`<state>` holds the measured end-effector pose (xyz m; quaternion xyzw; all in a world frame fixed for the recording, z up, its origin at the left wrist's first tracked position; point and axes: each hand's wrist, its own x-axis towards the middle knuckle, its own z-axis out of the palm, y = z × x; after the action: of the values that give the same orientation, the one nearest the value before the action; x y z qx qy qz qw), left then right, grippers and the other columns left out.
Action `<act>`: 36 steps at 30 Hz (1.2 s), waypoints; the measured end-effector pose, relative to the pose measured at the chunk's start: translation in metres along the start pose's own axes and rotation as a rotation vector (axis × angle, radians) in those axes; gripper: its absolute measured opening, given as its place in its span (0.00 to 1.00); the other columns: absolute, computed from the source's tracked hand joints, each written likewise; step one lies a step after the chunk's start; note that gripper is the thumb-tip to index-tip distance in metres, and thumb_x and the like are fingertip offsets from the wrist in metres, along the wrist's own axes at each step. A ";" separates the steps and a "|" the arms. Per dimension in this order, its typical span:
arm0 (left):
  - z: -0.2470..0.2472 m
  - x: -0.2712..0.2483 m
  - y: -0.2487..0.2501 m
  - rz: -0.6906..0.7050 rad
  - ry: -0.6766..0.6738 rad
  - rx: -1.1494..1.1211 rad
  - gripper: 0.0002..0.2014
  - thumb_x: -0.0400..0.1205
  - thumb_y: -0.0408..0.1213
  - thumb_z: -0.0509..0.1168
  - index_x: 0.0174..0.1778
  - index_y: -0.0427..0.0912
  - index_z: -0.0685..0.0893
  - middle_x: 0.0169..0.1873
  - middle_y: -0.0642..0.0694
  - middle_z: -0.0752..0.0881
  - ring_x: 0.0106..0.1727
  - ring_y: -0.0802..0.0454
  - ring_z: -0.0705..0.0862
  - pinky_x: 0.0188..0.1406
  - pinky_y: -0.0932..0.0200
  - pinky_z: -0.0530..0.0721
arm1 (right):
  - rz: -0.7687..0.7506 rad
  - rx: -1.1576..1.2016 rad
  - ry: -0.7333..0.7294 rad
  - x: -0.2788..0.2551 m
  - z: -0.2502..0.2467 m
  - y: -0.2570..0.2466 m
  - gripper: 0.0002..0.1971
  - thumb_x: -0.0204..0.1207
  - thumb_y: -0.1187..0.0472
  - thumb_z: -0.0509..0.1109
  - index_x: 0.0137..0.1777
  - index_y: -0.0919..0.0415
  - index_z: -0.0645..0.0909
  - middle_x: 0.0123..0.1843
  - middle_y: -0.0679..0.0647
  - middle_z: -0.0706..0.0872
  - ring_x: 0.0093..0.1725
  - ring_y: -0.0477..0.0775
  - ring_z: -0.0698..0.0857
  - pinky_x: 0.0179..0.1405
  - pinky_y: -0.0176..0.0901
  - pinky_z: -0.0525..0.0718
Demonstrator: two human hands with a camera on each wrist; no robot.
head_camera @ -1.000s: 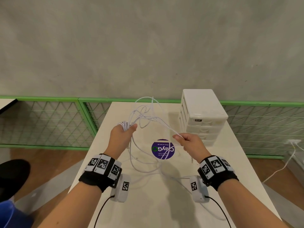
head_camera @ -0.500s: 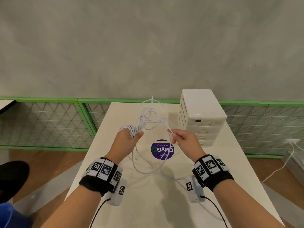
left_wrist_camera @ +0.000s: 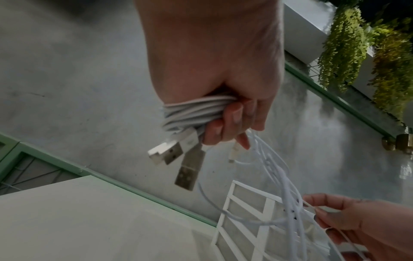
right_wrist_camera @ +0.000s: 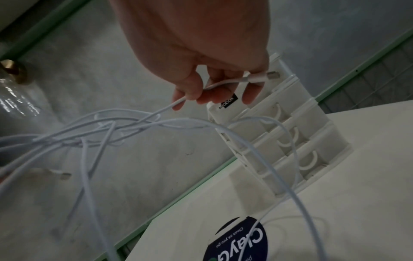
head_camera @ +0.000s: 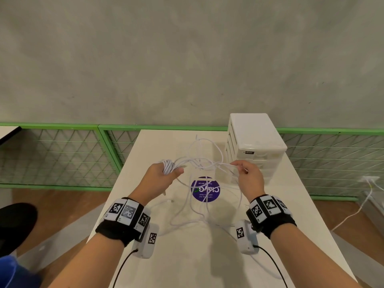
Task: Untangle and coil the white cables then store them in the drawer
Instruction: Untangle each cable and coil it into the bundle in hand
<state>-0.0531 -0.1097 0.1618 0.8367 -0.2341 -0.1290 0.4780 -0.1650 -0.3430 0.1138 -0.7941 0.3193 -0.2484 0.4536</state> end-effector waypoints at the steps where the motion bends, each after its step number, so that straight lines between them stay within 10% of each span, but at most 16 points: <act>1: 0.000 0.000 0.001 0.004 -0.028 0.003 0.22 0.79 0.47 0.69 0.37 0.26 0.81 0.24 0.45 0.74 0.17 0.62 0.70 0.17 0.73 0.68 | -0.001 0.034 -0.035 -0.001 0.001 0.000 0.19 0.81 0.67 0.59 0.43 0.40 0.83 0.56 0.54 0.82 0.45 0.53 0.81 0.49 0.46 0.78; 6: 0.005 -0.002 0.007 0.026 -0.113 -0.030 0.25 0.79 0.49 0.68 0.45 0.23 0.82 0.22 0.47 0.72 0.19 0.59 0.69 0.19 0.70 0.68 | -0.072 0.131 -0.180 -0.007 0.003 -0.007 0.11 0.80 0.65 0.65 0.45 0.47 0.85 0.52 0.53 0.82 0.52 0.51 0.79 0.50 0.33 0.72; 10: 0.007 -0.005 0.013 0.005 -0.117 -0.018 0.22 0.78 0.48 0.70 0.27 0.37 0.72 0.18 0.51 0.72 0.16 0.61 0.68 0.18 0.69 0.68 | -0.124 0.209 -0.199 -0.010 0.005 -0.015 0.15 0.78 0.68 0.67 0.39 0.45 0.84 0.50 0.54 0.83 0.48 0.43 0.80 0.45 0.20 0.72; 20: 0.028 -0.010 0.016 -0.047 -0.204 -0.018 0.15 0.71 0.44 0.78 0.39 0.34 0.86 0.25 0.49 0.80 0.23 0.57 0.76 0.22 0.69 0.71 | -0.175 0.332 -0.263 -0.021 0.019 -0.033 0.16 0.75 0.70 0.69 0.38 0.46 0.86 0.47 0.56 0.85 0.43 0.42 0.80 0.44 0.22 0.74; 27: 0.028 -0.009 0.020 -0.104 -0.108 -0.177 0.14 0.81 0.43 0.67 0.34 0.37 0.83 0.14 0.54 0.73 0.17 0.56 0.69 0.19 0.66 0.70 | -0.261 0.168 0.031 -0.029 0.018 -0.039 0.07 0.70 0.56 0.76 0.34 0.49 0.80 0.40 0.46 0.79 0.44 0.44 0.75 0.46 0.25 0.71; 32: 0.022 -0.007 0.027 -0.082 -0.187 -0.168 0.18 0.82 0.47 0.65 0.34 0.36 0.82 0.12 0.49 0.77 0.13 0.53 0.69 0.16 0.61 0.71 | -0.209 0.111 -0.569 -0.046 0.031 -0.051 0.13 0.71 0.43 0.72 0.36 0.51 0.87 0.33 0.58 0.86 0.32 0.52 0.79 0.38 0.47 0.79; 36: 0.019 -0.004 0.028 -0.079 -0.179 -0.170 0.15 0.82 0.45 0.65 0.39 0.35 0.84 0.14 0.49 0.81 0.14 0.56 0.70 0.18 0.60 0.74 | -0.170 0.170 -0.709 -0.049 0.034 -0.056 0.16 0.77 0.54 0.70 0.26 0.45 0.84 0.31 0.53 0.86 0.32 0.47 0.81 0.40 0.41 0.79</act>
<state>-0.0719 -0.1339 0.1761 0.7868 -0.2307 -0.2415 0.5190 -0.1592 -0.2667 0.1422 -0.8139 0.0534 -0.0202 0.5782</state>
